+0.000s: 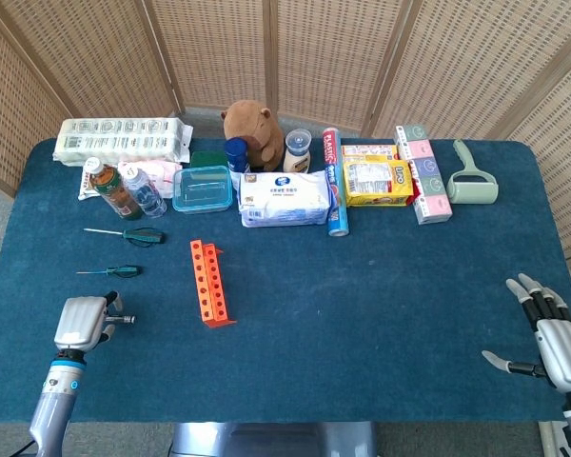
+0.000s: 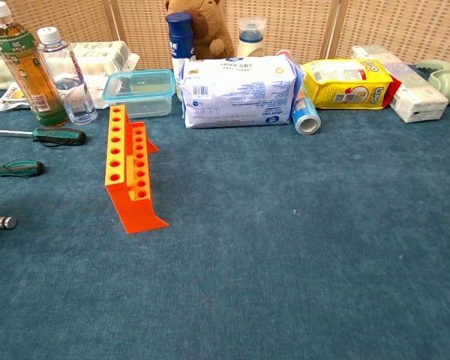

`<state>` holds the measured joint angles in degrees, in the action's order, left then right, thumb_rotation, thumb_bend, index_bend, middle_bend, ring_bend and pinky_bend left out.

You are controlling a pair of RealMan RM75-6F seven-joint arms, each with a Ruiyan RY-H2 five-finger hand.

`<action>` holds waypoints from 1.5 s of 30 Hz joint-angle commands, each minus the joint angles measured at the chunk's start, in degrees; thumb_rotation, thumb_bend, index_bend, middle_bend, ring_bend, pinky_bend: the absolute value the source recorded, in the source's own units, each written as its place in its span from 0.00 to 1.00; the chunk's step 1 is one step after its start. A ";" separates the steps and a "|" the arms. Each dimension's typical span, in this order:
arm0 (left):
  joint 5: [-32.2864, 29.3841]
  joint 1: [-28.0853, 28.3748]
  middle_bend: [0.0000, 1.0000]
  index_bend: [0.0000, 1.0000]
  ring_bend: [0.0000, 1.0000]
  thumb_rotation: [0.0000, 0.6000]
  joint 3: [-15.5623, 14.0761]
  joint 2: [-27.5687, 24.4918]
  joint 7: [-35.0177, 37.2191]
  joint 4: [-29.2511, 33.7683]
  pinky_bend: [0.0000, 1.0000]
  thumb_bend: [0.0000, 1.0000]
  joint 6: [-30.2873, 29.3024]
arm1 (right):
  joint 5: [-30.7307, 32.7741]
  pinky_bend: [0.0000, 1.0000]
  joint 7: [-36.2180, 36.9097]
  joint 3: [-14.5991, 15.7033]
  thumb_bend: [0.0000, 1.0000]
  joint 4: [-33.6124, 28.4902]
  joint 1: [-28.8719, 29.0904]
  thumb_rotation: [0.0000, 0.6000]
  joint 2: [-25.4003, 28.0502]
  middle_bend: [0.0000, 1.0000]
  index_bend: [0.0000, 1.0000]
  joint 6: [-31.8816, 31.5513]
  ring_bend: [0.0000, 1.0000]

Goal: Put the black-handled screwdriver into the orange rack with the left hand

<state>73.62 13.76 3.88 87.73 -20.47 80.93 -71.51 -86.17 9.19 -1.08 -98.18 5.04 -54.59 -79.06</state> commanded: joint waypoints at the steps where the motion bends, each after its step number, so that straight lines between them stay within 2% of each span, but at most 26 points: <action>1: -0.72 0.31 1.00 0.51 1.00 1.00 0.07 0.49 -0.80 -0.07 1.00 0.25 0.59 | 0.06 0.00 0.41 -0.02 0.00 0.03 0.04 0.68 0.16 0.00 0.04 0.11 0.00; 24: -7.37 2.10 1.00 0.51 1.00 1.00 0.75 0.59 -8.05 3.55 1.00 0.32 3.21 | -0.16 0.00 1.79 0.01 0.00 0.26 0.01 0.69 0.65 0.00 0.04 -0.01 0.00; 33: -10.66 2.79 1.00 0.51 1.00 1.00 1.01 0.32 -13.45 6.28 1.00 0.33 2.52 | -0.25 0.00 1.89 0.04 0.00 0.26 -0.04 0.69 0.68 0.00 0.04 -0.14 0.00; 45: -13.60 3.48 1.00 0.51 1.00 1.00 0.86 0.52 -16.04 6.56 1.00 0.33 2.30 | -0.35 0.00 2.25 0.06 0.00 0.25 -0.09 0.69 0.81 0.00 0.04 -0.26 0.00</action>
<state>60.08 17.21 4.75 88.22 -36.52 87.54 -69.22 -86.52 11.44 -1.03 -97.94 4.95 -53.78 -79.32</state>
